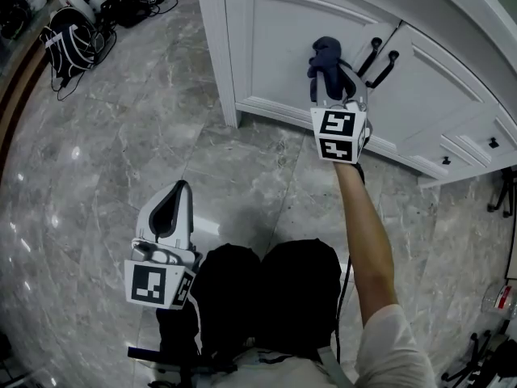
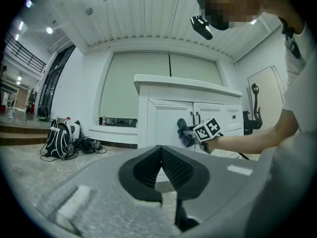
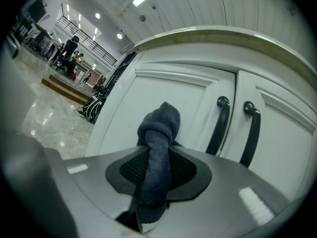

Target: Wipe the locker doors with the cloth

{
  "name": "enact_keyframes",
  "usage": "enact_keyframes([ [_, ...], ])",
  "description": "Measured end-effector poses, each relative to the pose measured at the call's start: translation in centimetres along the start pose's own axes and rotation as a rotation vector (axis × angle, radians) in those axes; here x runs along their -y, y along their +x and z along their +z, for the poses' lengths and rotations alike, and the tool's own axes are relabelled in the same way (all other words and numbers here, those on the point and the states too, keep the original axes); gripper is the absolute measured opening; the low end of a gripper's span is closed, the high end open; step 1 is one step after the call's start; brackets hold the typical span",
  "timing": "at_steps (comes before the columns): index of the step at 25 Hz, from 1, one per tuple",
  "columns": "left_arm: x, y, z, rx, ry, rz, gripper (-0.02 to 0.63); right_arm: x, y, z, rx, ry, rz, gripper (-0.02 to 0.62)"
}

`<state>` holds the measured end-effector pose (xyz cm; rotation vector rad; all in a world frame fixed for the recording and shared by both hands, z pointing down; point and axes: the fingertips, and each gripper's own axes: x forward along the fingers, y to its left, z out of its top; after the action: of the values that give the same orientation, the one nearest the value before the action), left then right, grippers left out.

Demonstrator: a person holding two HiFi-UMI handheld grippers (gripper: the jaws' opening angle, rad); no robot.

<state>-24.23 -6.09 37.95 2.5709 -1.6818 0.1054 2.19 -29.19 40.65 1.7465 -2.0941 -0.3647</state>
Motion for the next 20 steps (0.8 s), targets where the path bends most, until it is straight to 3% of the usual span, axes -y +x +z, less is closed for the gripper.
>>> enact_keyframes([
  [5,0.1,0.1,-0.1,-0.004,-0.002,0.000,0.002,0.5,-0.6,-0.5,-0.001,0.022,-0.023,0.106],
  [8,0.2,0.1,-0.2,-0.008,-0.002,-0.002,0.002,-1.0,-1.2,0.5,0.061,0.034,0.017,0.106],
  [15,0.1,0.2,-0.6,-0.016,-0.006,-0.006,0.002,-11.2,-0.9,3.1,0.145,-0.024,0.220,0.106],
  [20,-0.7,-0.5,-0.4,-0.023,0.000,0.007,0.002,-18.3,2.7,3.0,0.112,-0.063,0.354,0.106],
])
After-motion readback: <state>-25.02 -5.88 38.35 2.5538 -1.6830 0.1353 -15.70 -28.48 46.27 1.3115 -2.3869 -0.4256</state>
